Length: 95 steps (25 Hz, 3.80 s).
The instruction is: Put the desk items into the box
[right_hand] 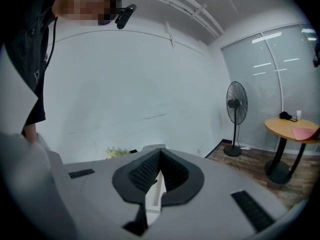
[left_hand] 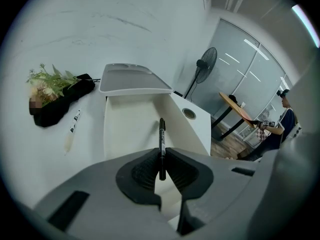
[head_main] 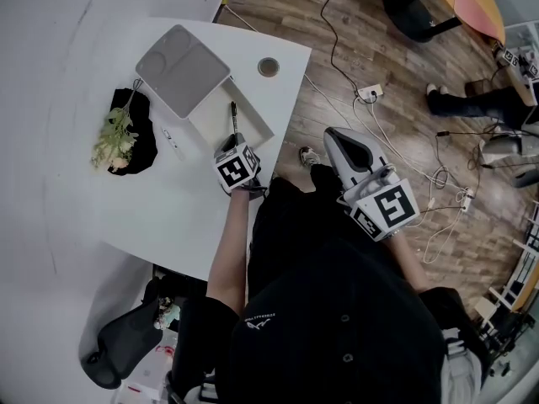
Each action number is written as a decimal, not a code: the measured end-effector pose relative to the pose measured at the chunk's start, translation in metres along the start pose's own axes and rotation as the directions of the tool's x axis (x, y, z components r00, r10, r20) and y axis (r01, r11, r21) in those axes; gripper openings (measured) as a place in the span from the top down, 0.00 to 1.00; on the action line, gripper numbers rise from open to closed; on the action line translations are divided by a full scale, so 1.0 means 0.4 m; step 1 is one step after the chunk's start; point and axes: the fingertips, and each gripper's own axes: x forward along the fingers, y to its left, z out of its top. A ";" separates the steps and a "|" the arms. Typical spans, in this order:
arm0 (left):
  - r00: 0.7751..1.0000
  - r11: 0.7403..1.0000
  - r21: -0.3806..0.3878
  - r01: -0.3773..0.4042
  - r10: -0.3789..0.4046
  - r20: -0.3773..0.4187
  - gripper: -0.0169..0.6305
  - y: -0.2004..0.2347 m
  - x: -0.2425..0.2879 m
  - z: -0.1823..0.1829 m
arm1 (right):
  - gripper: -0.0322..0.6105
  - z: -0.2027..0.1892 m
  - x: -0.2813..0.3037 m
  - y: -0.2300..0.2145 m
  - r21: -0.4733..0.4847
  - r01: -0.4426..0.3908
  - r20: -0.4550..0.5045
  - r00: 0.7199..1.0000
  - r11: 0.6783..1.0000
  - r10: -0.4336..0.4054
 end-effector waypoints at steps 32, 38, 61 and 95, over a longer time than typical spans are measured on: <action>0.989 0.998 -0.035 0.059 -0.054 0.138 0.96 -0.014 -0.085 -0.016 | 0.95 -0.005 -0.038 0.000 0.012 -0.060 0.016 0.998 0.998 0.060; 0.970 0.999 -0.010 0.050 -0.046 0.238 0.96 -0.043 -0.171 -0.010 | 0.95 -0.002 -0.054 0.012 0.009 -0.128 0.016 0.992 0.992 0.128; 0.708 0.994 0.096 -0.054 -0.030 0.706 0.96 -0.294 -0.659 0.104 | 0.95 0.017 -0.117 0.057 -0.039 -0.459 0.017 0.888 0.888 0.460; 0.562 0.980 0.009 -0.197 0.105 0.820 0.96 -0.564 -0.807 -0.026 | 0.95 0.005 -0.246 -0.016 -0.120 -0.658 -0.010 0.750 0.743 0.662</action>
